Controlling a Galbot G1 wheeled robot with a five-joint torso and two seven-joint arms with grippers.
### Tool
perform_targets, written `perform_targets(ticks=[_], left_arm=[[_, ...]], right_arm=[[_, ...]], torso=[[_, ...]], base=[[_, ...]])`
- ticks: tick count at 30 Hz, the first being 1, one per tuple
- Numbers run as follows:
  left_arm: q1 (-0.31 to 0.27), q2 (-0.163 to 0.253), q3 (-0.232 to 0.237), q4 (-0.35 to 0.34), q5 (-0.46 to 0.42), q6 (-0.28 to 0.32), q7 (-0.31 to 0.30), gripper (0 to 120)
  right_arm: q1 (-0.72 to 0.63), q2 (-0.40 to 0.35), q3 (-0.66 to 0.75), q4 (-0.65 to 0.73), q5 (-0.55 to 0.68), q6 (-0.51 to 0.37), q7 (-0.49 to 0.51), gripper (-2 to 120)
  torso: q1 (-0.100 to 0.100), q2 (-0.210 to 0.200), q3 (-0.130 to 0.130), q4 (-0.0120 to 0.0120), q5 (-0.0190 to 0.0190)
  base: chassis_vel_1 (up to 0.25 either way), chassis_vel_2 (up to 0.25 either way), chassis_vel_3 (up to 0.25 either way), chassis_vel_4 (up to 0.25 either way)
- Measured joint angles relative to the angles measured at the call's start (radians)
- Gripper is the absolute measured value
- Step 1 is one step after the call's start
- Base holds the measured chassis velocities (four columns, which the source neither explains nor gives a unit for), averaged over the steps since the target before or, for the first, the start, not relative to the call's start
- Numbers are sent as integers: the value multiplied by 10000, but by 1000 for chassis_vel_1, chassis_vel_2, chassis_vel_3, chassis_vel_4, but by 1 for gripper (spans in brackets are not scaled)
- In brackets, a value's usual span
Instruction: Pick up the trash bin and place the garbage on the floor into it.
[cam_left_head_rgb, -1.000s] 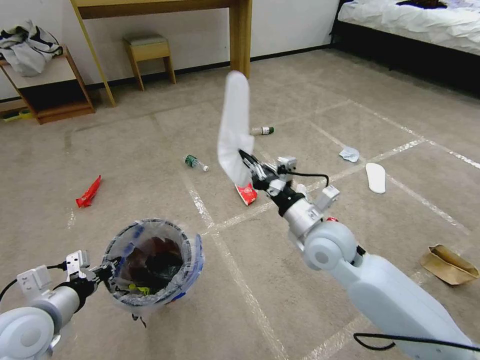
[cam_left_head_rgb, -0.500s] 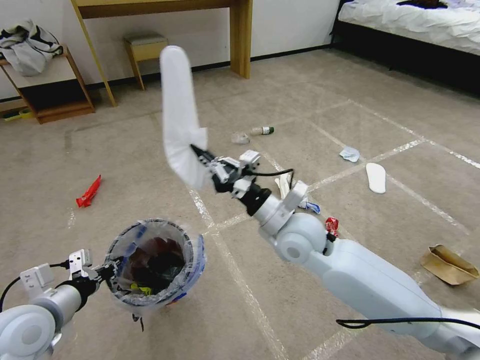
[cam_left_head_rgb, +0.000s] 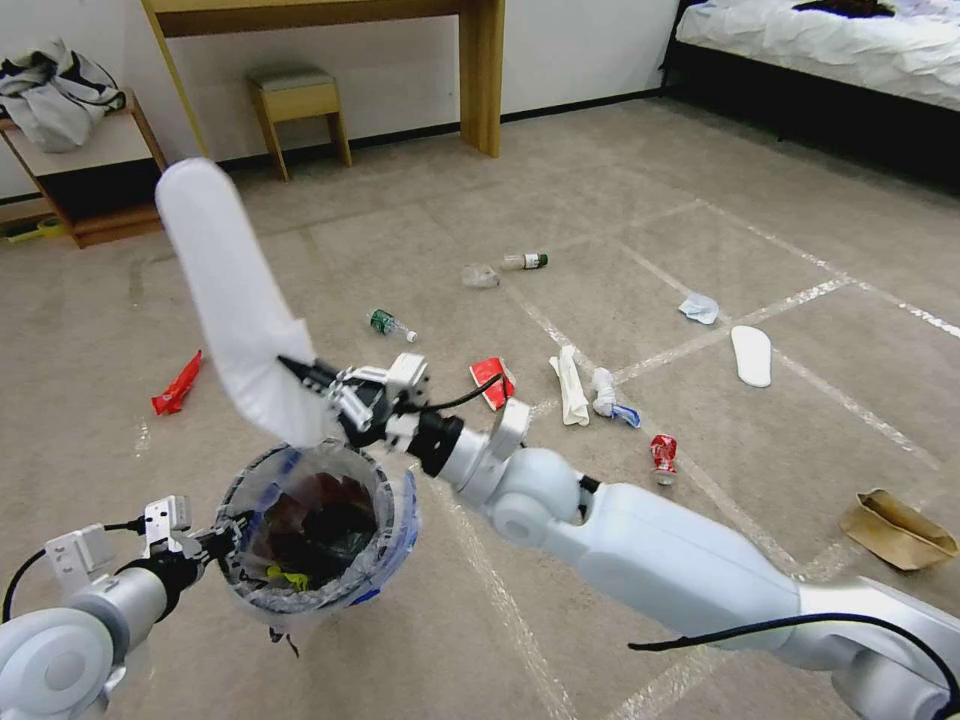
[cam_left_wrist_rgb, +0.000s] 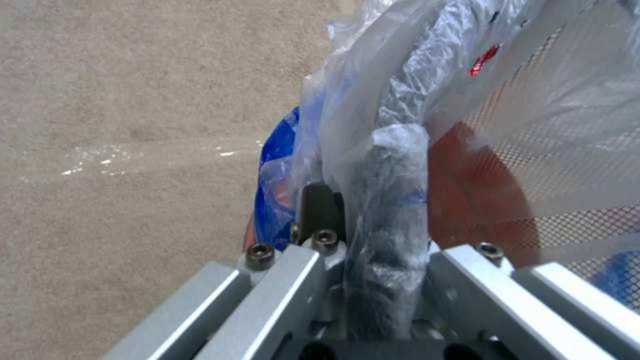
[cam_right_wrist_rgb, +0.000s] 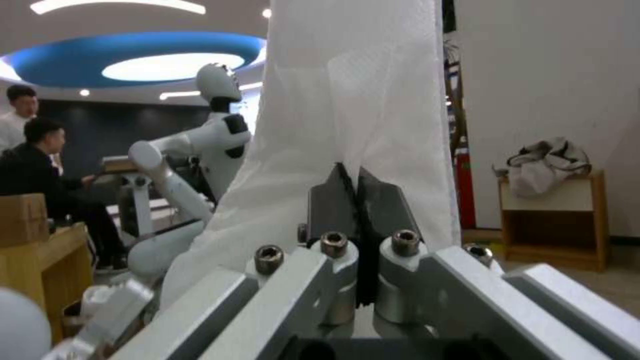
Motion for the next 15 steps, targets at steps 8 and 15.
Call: perform_targets(ticks=[8, 15], left_arm=[[-3, 77, -49, -85, -113, 0, -8, 1], [-79, 233, -80, -8, -391, 0, -162, 1]], right_arm=[[-391, 490, -410, -677, -637, 357, -112, 0], [-609, 641, -742, -845, -842, 445, -117, 0]], torso=[[0, 0, 0, -1, 0], [0, 0, 0, -1, 0]], base=[[0, 0, 0, 0], [0, 0, 0, 0]])
